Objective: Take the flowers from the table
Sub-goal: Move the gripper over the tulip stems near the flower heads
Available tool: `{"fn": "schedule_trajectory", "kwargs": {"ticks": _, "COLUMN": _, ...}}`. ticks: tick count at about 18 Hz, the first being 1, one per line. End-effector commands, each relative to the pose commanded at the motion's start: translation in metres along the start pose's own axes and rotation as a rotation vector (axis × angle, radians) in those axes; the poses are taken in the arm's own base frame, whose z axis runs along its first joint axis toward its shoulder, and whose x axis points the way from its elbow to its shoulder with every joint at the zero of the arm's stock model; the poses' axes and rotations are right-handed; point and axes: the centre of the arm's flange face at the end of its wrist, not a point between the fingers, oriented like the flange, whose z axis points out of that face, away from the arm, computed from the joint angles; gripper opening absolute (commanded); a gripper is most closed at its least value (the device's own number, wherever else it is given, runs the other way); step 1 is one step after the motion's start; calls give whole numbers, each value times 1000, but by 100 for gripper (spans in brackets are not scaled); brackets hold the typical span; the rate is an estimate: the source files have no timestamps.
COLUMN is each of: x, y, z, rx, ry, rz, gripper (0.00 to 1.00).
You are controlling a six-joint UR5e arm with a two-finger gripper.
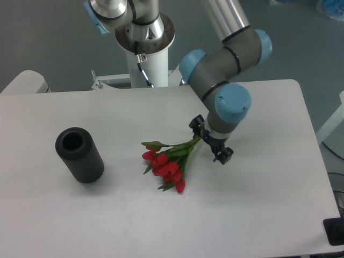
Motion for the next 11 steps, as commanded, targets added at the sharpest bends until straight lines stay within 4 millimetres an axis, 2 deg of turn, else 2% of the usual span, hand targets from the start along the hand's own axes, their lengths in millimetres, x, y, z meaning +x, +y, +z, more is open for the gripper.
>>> {"fn": "schedule_trajectory", "kwargs": {"ticks": 5, "x": 13, "y": -5, "z": 13, "rx": -4, "ry": 28, "rz": -45, "gripper": 100}}
{"fn": "schedule_trajectory", "kwargs": {"ticks": 11, "x": 16, "y": -30, "z": 24, "rx": 1, "ry": 2, "rz": -106, "gripper": 100}}
